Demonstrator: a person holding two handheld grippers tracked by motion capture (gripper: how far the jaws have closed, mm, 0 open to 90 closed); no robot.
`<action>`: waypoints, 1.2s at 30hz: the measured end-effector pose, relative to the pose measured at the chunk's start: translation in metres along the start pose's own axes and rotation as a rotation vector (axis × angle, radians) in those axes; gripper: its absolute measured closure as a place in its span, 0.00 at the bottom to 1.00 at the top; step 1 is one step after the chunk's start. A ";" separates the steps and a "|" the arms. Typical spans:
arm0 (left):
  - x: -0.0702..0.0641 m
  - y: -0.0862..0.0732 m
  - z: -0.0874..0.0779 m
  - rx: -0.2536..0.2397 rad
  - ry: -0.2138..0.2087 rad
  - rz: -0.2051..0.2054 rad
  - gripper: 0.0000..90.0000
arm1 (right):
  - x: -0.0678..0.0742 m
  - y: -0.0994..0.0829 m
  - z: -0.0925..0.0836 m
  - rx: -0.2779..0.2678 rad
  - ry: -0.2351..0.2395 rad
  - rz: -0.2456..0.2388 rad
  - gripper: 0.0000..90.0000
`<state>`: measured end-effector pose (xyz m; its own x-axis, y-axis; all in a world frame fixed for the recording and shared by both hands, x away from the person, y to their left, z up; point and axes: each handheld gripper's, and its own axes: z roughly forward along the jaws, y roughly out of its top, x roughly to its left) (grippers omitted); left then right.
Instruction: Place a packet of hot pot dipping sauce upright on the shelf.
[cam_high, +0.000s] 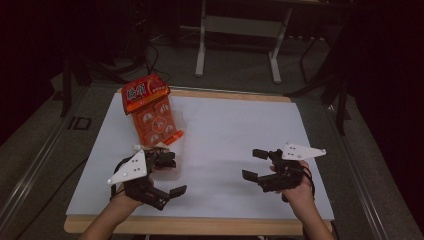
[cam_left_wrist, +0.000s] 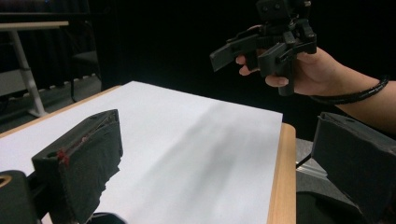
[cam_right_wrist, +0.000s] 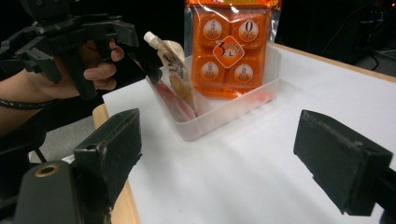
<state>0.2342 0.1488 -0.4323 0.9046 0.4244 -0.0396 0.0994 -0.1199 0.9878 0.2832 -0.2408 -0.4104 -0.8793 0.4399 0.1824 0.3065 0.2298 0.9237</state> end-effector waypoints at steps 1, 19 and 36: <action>-0.001 -0.002 0.002 0.000 -0.008 -0.008 0.03 | 0.000 -0.001 0.000 0.003 0.002 0.001 0.17; -0.014 -0.030 0.030 0.067 -0.065 -0.044 0.03 | 0.000 -0.022 0.007 0.036 0.005 -0.009 0.17; -0.020 -0.055 0.046 0.149 -0.067 -0.018 0.03 | -0.007 -0.041 0.016 0.095 -0.015 0.003 0.17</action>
<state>0.2294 0.1057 -0.4925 0.9274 0.3671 -0.0721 0.1720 -0.2470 0.9536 0.2829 -0.2396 -0.4550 -0.8729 0.4536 0.1795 0.3431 0.3091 0.8870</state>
